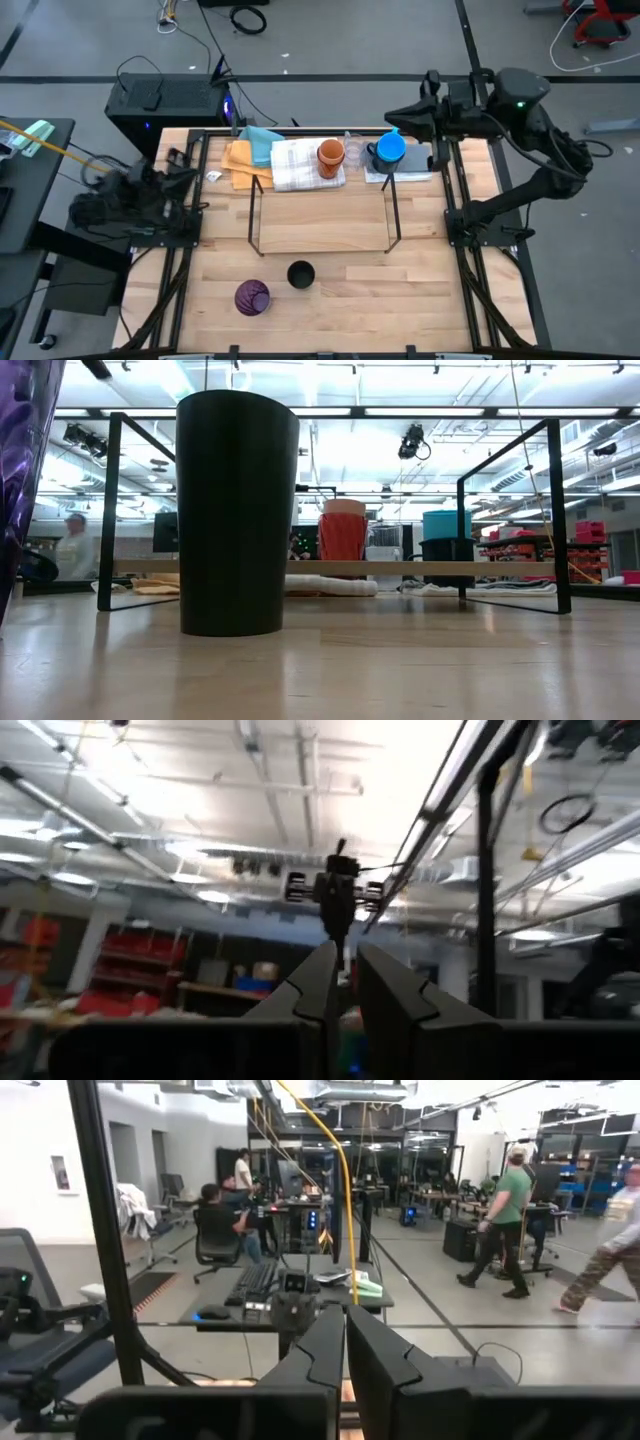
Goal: Stack small to large cups/mugs on shelf
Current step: Put the purple glass on the shelf
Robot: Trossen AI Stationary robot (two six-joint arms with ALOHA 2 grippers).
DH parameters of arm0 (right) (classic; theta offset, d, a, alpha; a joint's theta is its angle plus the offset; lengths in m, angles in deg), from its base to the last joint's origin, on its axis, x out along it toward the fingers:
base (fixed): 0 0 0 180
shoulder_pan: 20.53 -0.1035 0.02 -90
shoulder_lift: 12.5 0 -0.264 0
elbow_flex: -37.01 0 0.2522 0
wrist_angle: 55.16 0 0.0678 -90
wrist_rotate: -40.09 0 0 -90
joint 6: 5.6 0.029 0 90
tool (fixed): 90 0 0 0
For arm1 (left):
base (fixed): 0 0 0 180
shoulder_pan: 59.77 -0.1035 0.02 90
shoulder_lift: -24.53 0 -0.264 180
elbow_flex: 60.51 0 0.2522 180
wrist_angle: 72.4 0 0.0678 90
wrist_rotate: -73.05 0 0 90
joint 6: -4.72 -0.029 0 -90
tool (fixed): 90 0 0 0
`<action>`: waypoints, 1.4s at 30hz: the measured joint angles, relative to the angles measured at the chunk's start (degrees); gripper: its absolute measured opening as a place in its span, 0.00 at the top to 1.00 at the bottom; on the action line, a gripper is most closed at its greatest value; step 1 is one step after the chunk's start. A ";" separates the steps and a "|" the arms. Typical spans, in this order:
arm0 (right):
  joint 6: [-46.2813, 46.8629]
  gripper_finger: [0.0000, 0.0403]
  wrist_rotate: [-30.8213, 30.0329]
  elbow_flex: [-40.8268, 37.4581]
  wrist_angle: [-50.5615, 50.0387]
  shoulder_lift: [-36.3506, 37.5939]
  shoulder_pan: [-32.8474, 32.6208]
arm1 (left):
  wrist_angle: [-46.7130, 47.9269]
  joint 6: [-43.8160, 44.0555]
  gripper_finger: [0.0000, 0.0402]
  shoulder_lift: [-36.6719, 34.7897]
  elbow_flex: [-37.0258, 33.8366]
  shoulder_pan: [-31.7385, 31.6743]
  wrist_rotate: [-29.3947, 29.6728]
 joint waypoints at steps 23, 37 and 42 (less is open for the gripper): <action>8.01 0.94 0.79 0.64 -4.66 -6.70 0.35 | 45.26 -9.48 0.87 44.72 58.27 0.02 1.02; 8.43 0.94 0.94 0.64 -4.57 -6.85 -0.23 | 50.82 -9.19 0.86 57.88 73.35 0.02 1.00; 9.45 0.94 0.83 0.64 -4.59 -6.85 -0.19 | 51.10 -5.88 0.87 58.60 73.58 0.02 0.97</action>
